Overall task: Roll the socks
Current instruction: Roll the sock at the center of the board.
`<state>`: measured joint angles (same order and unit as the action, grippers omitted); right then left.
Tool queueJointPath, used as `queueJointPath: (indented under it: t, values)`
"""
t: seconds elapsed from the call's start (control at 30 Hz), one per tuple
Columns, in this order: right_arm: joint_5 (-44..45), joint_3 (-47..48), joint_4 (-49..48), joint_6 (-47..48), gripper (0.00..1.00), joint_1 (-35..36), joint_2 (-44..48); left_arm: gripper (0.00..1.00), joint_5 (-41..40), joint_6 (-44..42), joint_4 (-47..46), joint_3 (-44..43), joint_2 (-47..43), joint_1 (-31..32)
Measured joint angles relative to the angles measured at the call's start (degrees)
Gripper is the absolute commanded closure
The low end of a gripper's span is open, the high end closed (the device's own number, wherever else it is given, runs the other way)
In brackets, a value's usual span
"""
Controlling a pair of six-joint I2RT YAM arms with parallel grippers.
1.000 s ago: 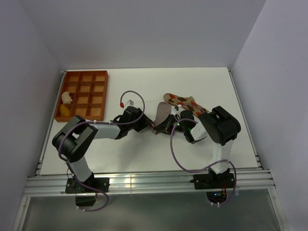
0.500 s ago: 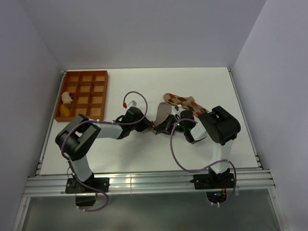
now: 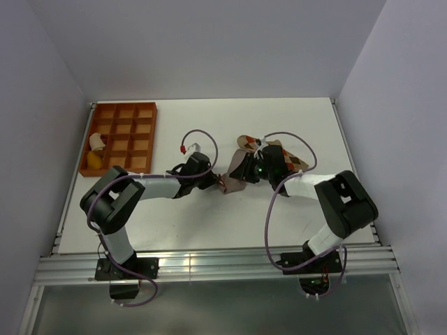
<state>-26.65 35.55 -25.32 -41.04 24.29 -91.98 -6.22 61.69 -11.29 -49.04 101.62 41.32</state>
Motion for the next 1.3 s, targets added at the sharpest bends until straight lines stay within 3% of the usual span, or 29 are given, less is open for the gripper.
queueJointPath:
  t: [0.2, 0.5, 0.73, 0.83, 0.93, 1.07, 1.3]
  values:
    - [7.67, 8.61, 10.05, 8.02, 0.66, 0.11, 0.28, 1.0, -4.52, -1.11, 4.85, -1.38, -1.03, 0.0]
    - [12.96, 22.86, 19.78, 13.68, 0.66, 0.79, -15.58, 1.0, -9.01, -1.25, 10.71, -1.18, -3.69, -2.6]
    - [14.8, 43.89, 27.91, 18.71, 0.65, 2.64, -27.82, 1.0, -10.6, -0.94, 13.09, -0.15, -5.29, -5.9]
    - [15.26, 47.3, 28.85, 21.18, 0.64, 2.95, -29.66, 1.0, -10.73, -0.9, 14.12, -0.72, -5.27, -6.21]
    - [15.3, 44.33, 27.54, 23.93, 0.6, 3.28, -27.08, 1.0, -10.86, -1.01, 16.09, -2.23, -5.03, -6.21]
    - [15.61, 31.17, 22.49, 26.99, 0.53, 4.61, -16.13, 1.0, -11.28, -1.01, 17.35, -3.21, -4.74, -6.21]
    - [20.09, 9.73, 5.57, 32.3, 0.46, 15.89, -0.61, 1.0, -11.28, -1.05, 20.0, -6.03, -2.97, -6.21]
